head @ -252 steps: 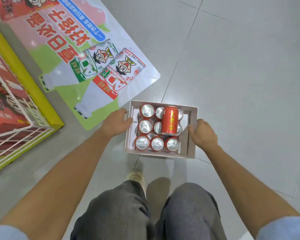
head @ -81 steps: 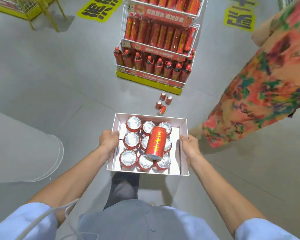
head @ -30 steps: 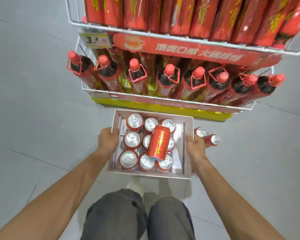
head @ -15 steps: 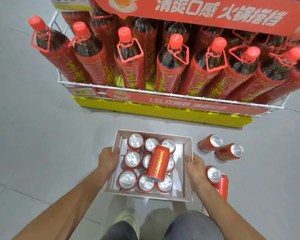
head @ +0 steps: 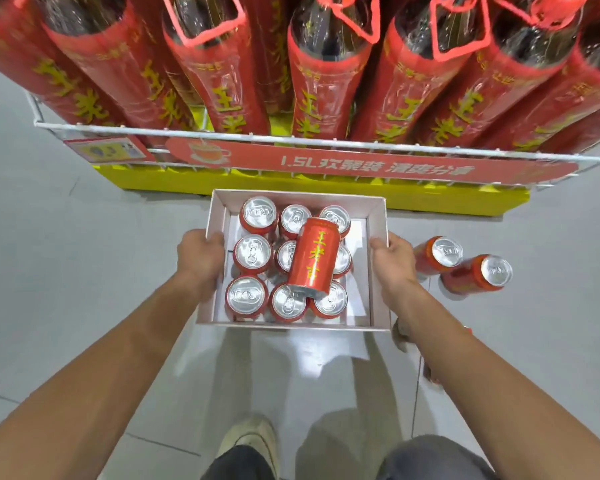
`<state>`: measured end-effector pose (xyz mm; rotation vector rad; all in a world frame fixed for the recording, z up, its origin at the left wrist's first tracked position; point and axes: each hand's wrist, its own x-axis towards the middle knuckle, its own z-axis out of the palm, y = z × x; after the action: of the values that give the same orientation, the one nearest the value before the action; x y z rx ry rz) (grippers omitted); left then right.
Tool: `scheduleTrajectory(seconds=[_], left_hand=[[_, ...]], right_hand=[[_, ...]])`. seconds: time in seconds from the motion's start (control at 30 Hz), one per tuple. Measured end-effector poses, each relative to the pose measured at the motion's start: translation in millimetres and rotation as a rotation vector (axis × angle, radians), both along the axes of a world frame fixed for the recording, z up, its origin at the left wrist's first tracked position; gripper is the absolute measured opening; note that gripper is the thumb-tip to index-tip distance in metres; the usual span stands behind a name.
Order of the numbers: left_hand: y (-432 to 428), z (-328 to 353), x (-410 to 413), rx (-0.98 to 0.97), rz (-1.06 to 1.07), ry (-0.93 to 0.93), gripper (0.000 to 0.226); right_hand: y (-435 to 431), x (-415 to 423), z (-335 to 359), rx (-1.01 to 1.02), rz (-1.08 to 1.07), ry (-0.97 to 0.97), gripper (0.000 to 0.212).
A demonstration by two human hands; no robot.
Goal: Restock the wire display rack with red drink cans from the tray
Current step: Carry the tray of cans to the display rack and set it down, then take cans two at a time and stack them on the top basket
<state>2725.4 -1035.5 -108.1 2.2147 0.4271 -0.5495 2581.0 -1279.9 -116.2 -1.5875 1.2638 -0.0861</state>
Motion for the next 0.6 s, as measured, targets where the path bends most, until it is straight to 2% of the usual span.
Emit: scheduleTrajectory(seconds=[0.2, 0.33, 0.43, 0.6], left_hand=[[-7.4, 0.3, 12.7, 0.01, -0.005, -0.013, 0.025], [-4.9, 2.5, 12.3, 0.011, -0.029, 0.01, 0.037], [2.0, 8.1, 10.4, -0.029, -0.092, 0.03, 0.037], [23.9, 27.8, 8.3, -0.027, -0.24, 0.025, 0.033]], right_hand=[[-4.0, 16.8, 6.7, -0.027, 0.028, 0.059, 0.02], [-2.3, 16.5, 12.6, -0.04, 0.053, 0.069, 0.022], [-3.2, 15.8, 18.9, -0.037, 0.091, 0.108, 0.032], [1.7, 4.8, 40.7, -0.099, 0.229, 0.163, 0.034]])
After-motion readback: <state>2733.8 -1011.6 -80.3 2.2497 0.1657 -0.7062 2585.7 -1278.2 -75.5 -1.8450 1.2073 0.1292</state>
